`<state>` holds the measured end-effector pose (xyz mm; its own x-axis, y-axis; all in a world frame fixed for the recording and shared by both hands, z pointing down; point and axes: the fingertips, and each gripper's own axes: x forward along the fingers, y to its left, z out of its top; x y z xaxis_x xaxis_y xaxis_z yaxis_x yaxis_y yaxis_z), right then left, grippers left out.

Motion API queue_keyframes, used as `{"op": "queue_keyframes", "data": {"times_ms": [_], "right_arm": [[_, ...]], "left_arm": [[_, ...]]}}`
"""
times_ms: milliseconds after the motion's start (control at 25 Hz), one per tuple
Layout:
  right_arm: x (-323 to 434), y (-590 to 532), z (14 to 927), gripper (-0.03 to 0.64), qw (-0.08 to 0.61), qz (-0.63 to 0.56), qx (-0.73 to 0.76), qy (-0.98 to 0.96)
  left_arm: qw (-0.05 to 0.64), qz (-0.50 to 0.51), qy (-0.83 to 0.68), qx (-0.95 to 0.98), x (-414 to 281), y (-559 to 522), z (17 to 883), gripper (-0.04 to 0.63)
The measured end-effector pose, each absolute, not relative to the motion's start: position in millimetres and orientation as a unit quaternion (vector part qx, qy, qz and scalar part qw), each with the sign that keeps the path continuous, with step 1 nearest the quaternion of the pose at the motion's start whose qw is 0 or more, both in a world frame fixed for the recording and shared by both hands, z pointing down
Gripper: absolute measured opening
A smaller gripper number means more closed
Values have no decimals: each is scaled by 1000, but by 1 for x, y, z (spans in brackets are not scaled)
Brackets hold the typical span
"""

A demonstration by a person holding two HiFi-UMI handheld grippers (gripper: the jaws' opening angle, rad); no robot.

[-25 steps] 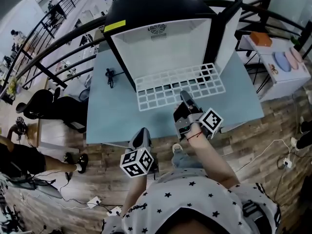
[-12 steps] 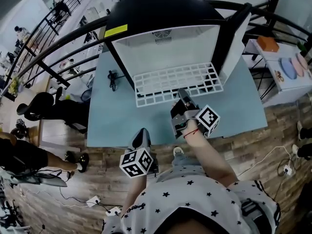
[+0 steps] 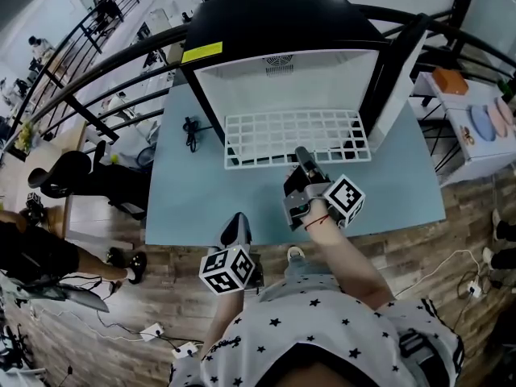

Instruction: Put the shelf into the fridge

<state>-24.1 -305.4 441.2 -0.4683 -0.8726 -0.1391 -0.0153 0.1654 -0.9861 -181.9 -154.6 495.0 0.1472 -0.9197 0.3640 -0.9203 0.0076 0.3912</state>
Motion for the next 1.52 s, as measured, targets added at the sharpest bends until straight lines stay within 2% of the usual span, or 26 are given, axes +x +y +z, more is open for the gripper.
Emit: {"op": "queue_keyframes", "data": {"times_ms": [480, 680, 720, 800, 1040, 1520], "right_arm": [[-25, -308, 441, 41, 358, -541, -351, 675], [-27, -308, 439, 41, 356, -544, -340, 679], [-28, -308, 438, 41, 356, -544, -337, 681], [-29, -308, 437, 41, 352, -545, -335, 683], [-30, -308, 438, 41, 344, -545, -331, 689], [-31, -308, 435, 41, 345, -559, -334, 676]], "left_arm": [[266, -11, -641, 720, -181, -173, 482, 8], [291, -89, -599, 741, -172, -193, 457, 9], [306, -107, -583, 745, -170, -199, 453, 27], [335, -130, -554, 751, -164, -213, 448, 127], [365, -152, -549, 736, -161, -246, 450, 132], [373, -191, -526, 740, -160, -252, 441, 146]]}}
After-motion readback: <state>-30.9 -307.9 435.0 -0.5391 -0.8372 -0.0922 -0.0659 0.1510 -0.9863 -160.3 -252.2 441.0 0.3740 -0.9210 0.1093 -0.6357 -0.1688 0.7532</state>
